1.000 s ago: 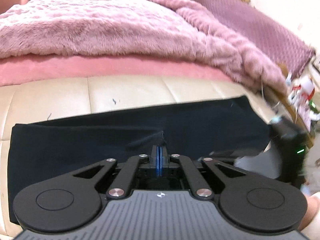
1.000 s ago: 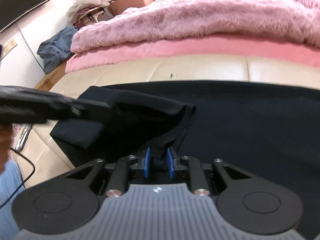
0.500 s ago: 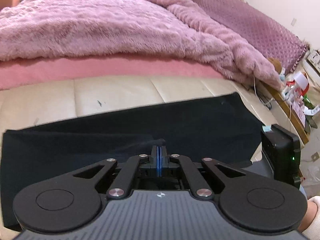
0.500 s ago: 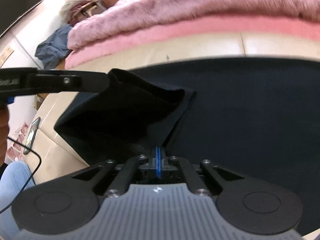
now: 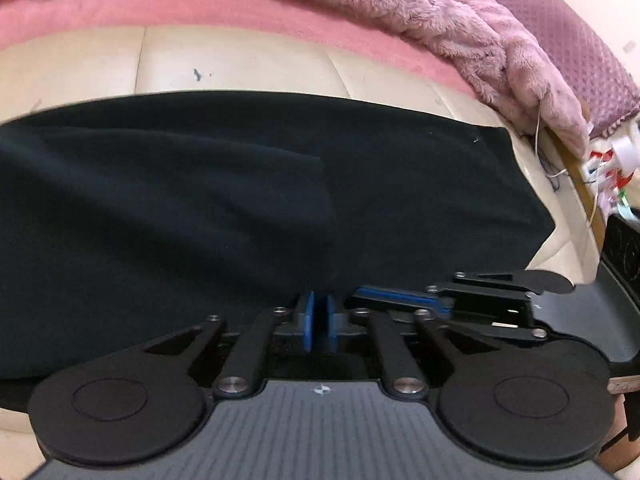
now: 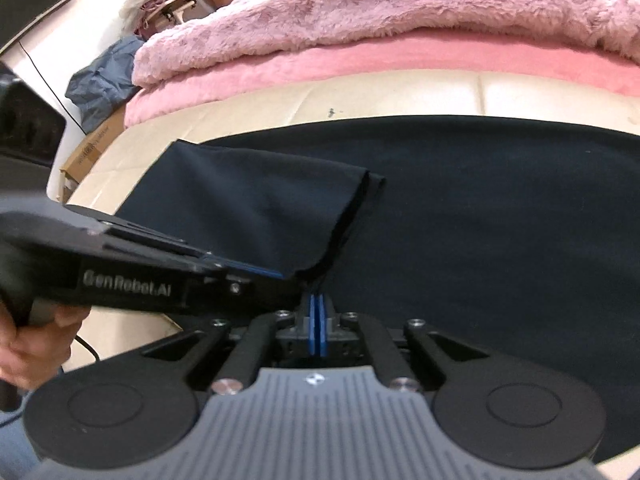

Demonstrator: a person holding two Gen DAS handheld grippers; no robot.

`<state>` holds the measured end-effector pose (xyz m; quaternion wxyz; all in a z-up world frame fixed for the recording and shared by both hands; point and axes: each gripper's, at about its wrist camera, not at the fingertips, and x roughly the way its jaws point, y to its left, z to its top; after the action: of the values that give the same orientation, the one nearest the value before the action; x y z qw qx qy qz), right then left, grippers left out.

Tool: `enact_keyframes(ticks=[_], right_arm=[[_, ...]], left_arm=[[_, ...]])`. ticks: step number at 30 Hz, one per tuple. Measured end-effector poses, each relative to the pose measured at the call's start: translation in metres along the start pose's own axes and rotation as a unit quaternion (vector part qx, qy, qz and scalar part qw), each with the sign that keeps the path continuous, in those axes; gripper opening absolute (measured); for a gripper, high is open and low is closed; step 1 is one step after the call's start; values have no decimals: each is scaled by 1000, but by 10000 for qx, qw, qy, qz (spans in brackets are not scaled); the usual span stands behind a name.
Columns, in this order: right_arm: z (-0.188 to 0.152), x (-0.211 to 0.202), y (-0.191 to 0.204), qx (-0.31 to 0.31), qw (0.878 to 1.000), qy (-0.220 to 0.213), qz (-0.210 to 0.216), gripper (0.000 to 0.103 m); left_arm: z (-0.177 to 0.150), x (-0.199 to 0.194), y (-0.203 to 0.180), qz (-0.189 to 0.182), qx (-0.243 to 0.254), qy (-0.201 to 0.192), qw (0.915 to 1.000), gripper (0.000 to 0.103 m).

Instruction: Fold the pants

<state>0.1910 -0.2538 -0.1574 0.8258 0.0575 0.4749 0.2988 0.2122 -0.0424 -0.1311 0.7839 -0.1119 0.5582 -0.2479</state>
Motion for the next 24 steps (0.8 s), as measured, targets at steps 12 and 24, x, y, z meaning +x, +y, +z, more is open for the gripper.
enact_keyframes(ticks=[12,24], right_arm=[[19,-3,-30,1396,9879,-508,438,33],[15,39,-60,2664,9568,-562,1018,8]], left_arm=[[13,-39,42,750,-2,-703,9947,19],[12,-18,49,663,-53,-712,9952,18]])
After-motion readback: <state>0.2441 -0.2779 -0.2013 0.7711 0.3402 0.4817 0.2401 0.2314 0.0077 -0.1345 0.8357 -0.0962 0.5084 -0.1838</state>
